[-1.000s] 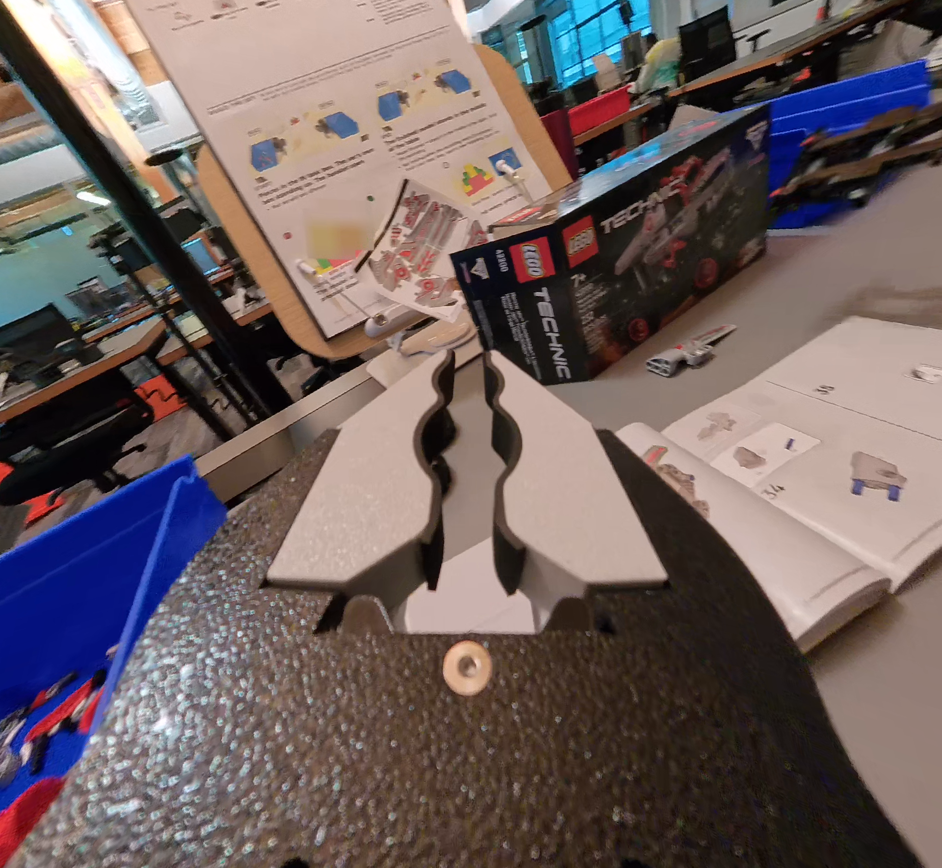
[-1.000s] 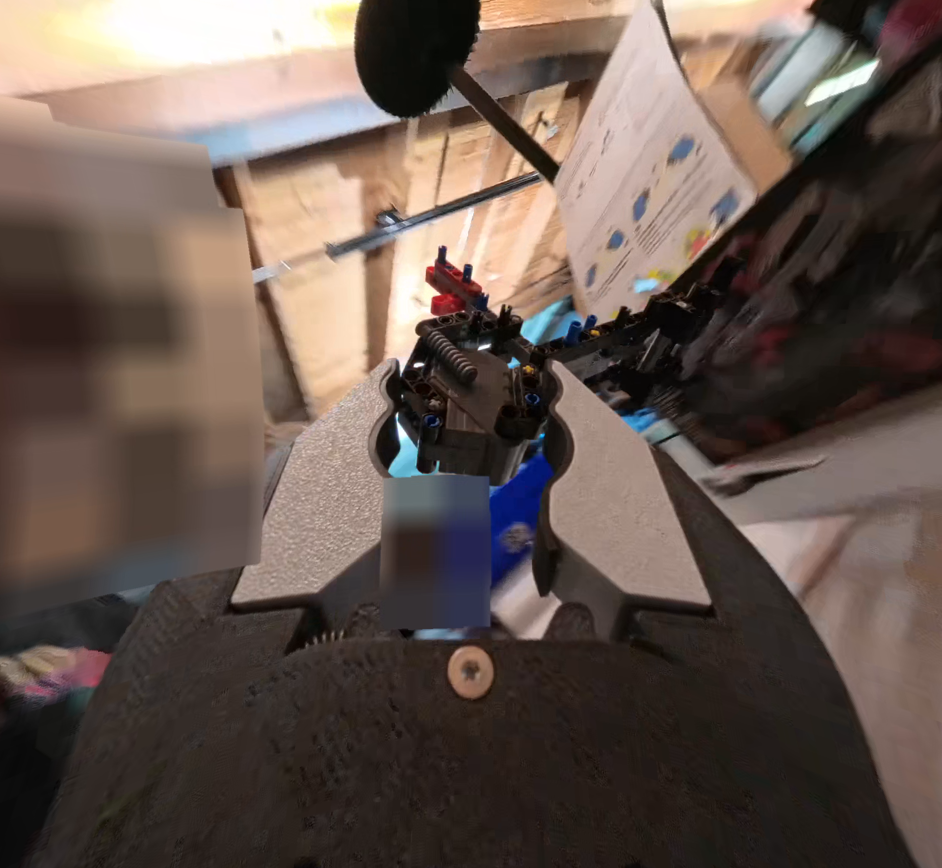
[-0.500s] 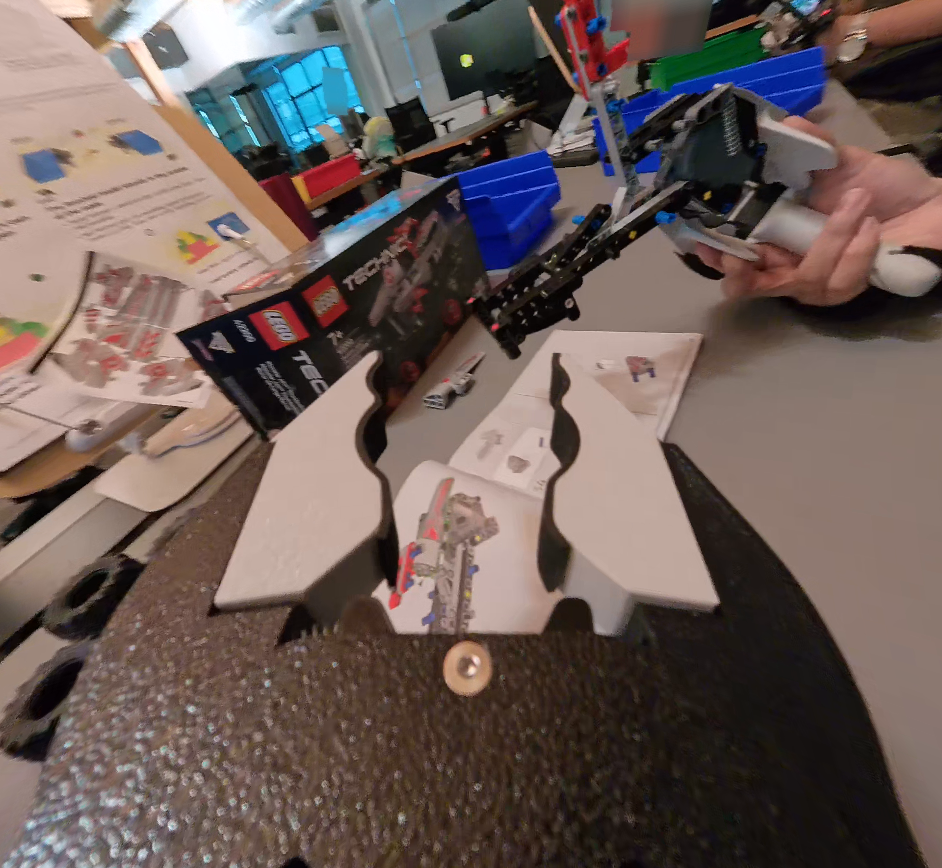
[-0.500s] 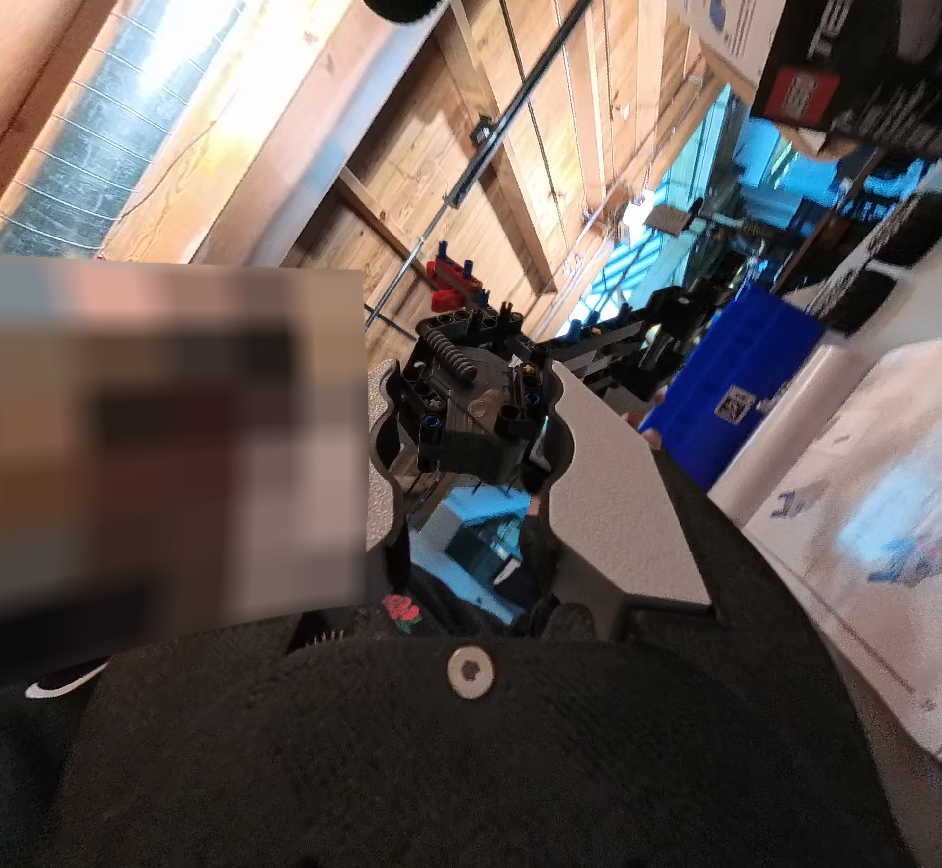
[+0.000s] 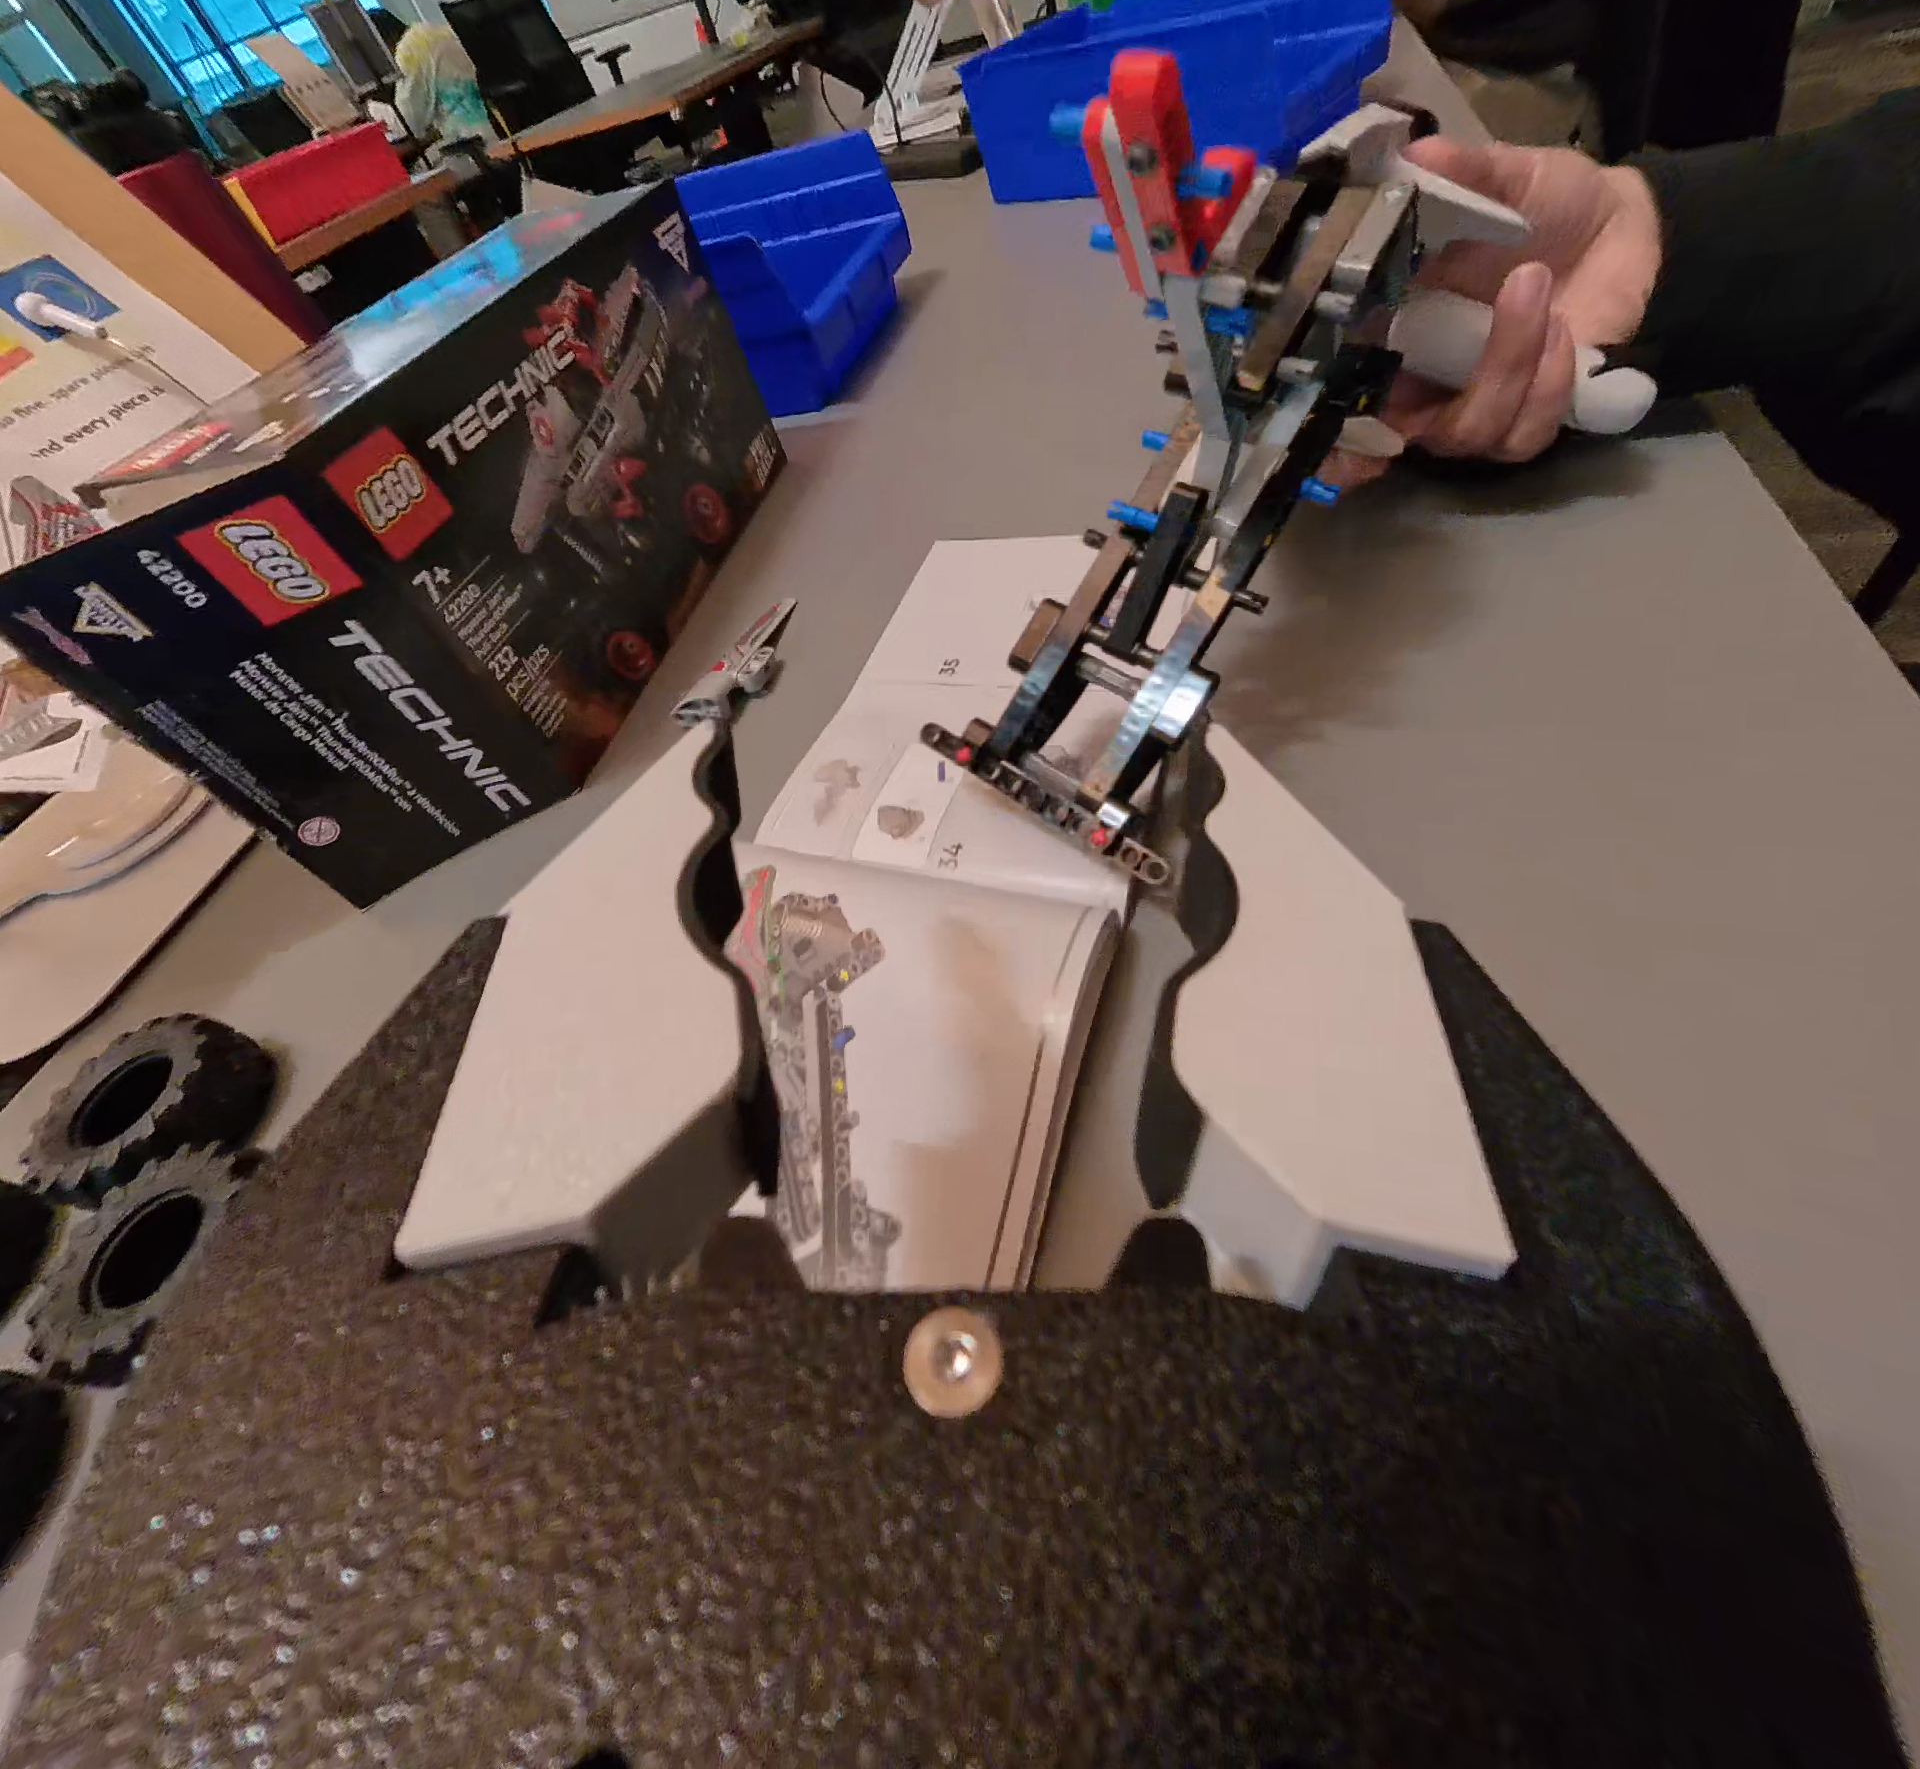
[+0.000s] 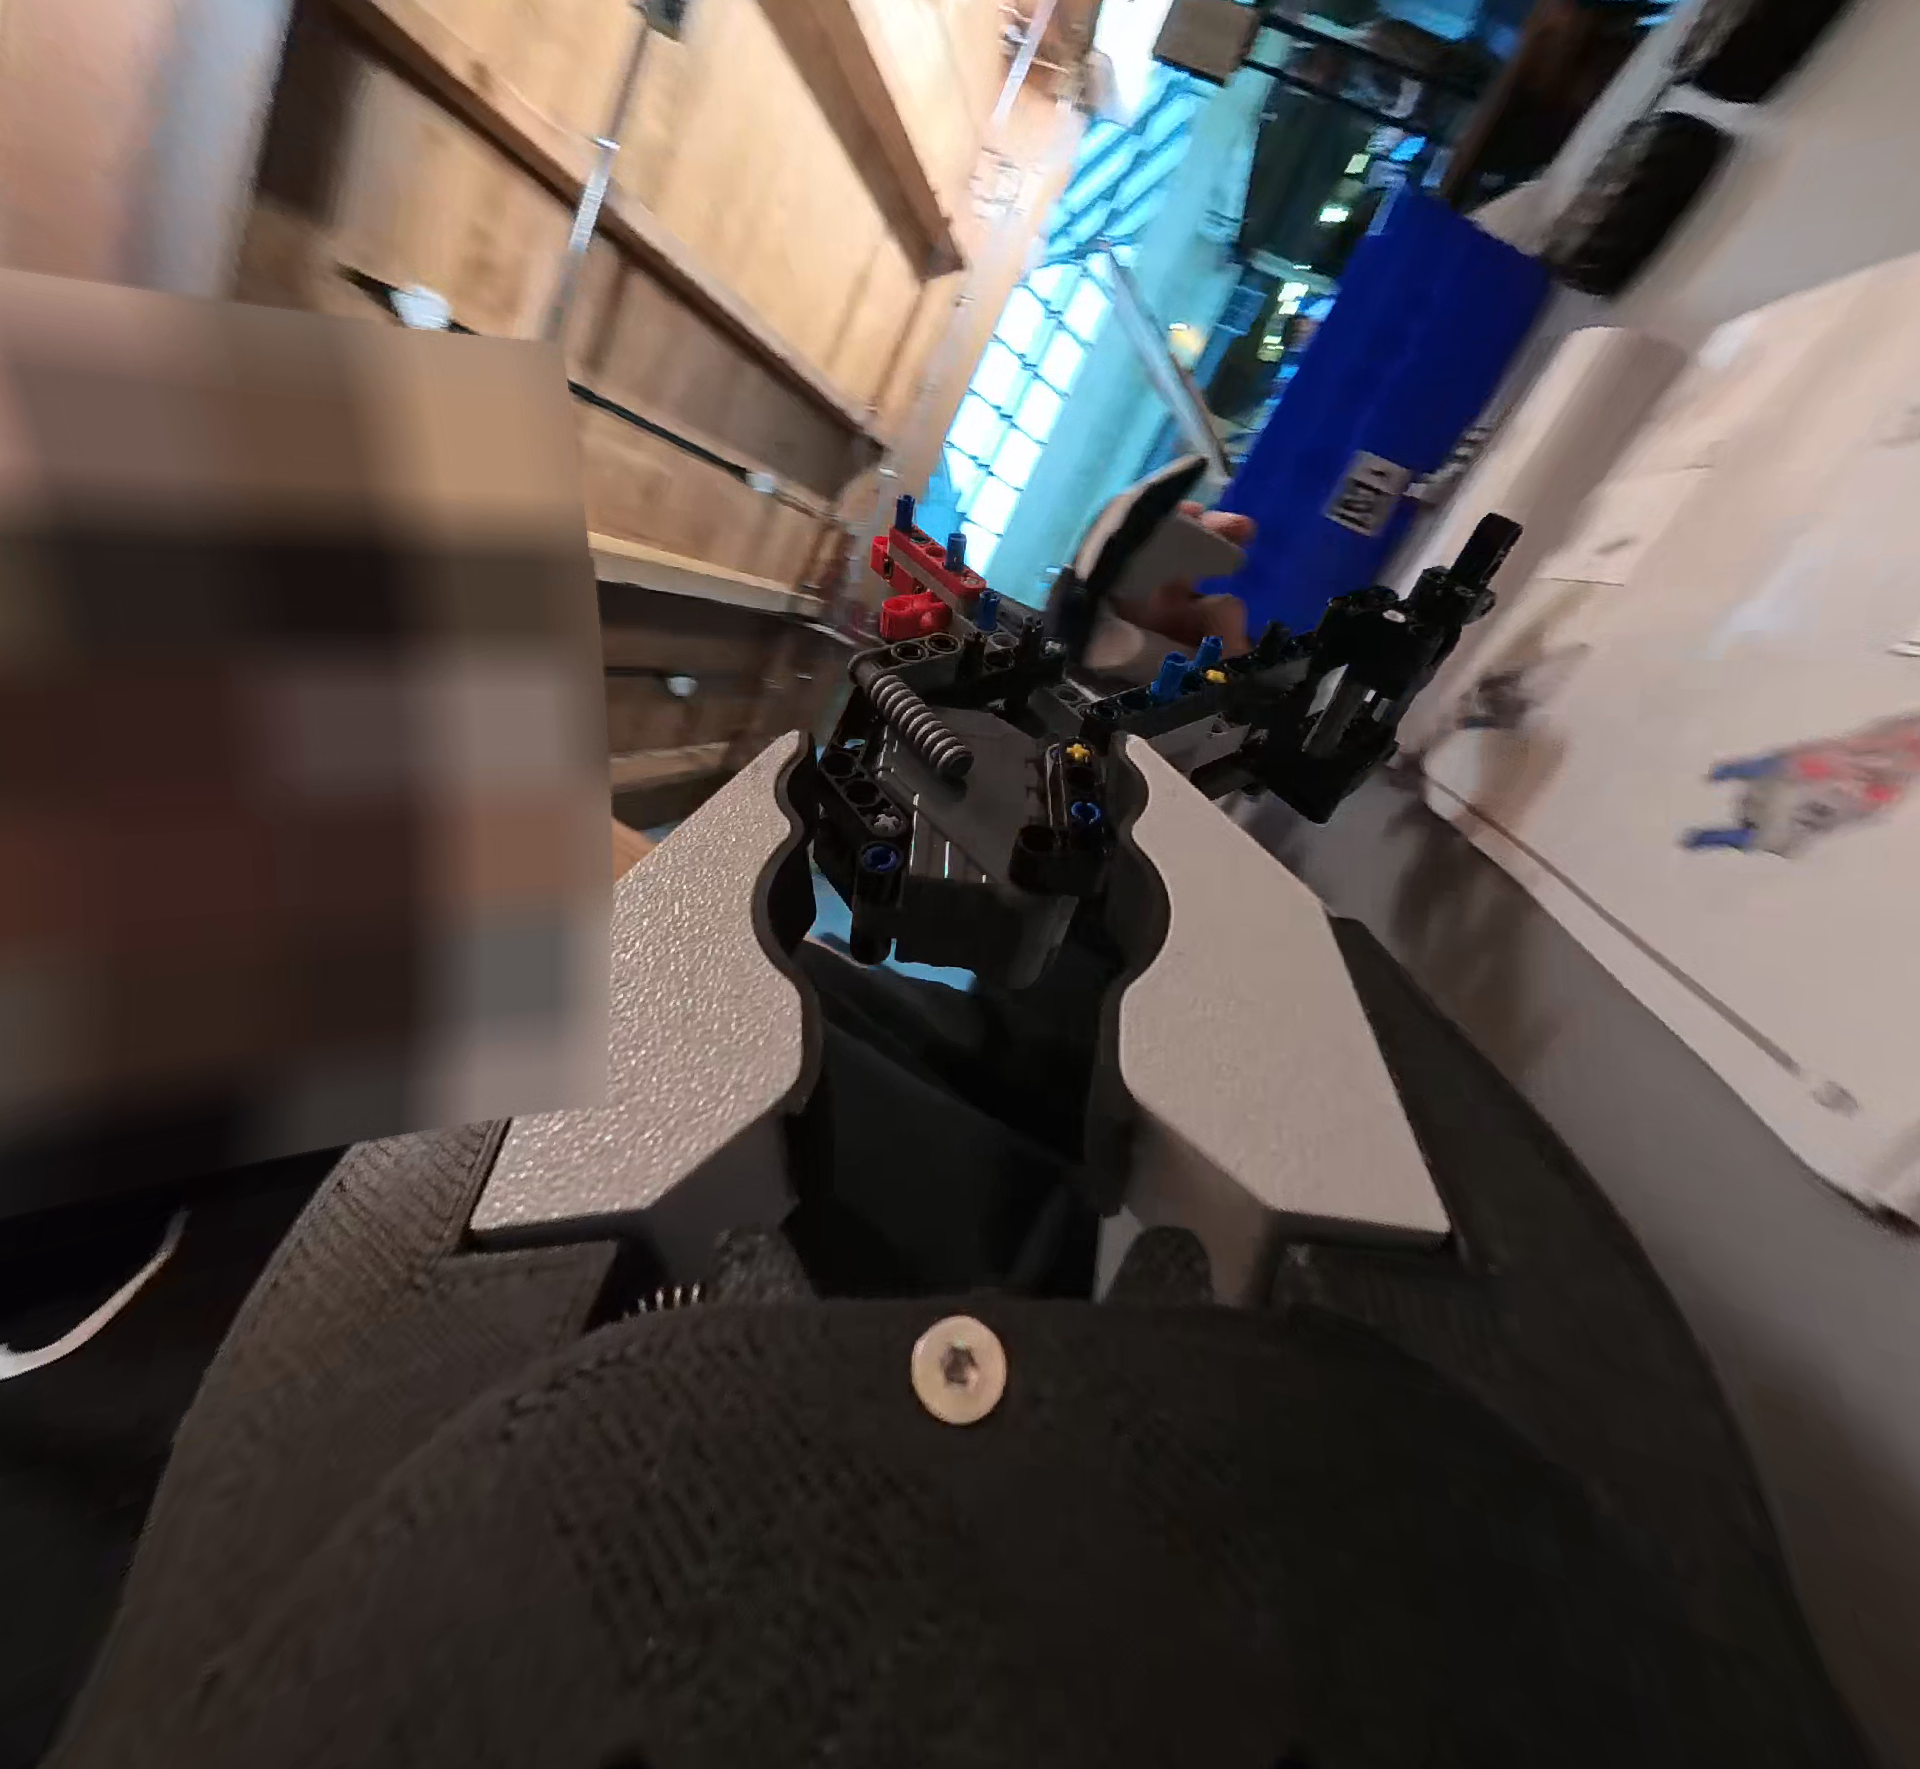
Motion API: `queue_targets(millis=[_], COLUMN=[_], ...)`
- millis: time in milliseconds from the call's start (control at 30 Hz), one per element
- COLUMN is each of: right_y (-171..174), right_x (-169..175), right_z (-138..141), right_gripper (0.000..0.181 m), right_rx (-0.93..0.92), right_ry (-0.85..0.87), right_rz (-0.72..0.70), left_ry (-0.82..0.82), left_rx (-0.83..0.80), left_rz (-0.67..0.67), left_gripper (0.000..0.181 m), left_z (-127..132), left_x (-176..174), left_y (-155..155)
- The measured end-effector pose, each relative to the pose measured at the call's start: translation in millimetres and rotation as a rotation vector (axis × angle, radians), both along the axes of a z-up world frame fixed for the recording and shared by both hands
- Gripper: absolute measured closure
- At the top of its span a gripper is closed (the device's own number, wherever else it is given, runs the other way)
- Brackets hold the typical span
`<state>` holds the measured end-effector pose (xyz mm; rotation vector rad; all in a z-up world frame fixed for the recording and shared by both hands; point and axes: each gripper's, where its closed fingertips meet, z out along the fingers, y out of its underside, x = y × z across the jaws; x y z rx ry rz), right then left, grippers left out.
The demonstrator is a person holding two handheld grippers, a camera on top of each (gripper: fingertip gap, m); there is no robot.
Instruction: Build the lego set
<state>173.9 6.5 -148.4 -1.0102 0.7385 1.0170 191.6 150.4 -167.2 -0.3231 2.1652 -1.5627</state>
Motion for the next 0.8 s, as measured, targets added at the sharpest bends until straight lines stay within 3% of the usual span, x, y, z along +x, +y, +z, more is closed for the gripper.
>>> queue_targets(millis=[33,167,467,800], right_y=[-0.6,-4.0,-16.1,-29.4], right_x=[-0.1,1.1,10.7,21.5], right_z=[-2.5,-5.3,-7.4,-10.6], right_gripper=[0.126,0.128,0.128,0.127], right_rx=[-0.020,-0.012,-0.014,-0.004], right_ry=[-0.004,0.026,0.053,0.103], right_rz=[-0.005,-0.012,-0.079,-0.158], left_ry=[0.004,0.010,-0.011,-0.033], left_rx=[-0.015,-0.073,-0.007,-0.046], left_rz=[0.001,0.000,-0.002,-0.002], left_gripper=[0.099,0.100,0.101,0.103], left_z=[2.2,10.4,1.3,9.6], left_x=[0.1,-0.3,-0.3,-0.8], left_y=[3.0,8.7,4.1,5.8])
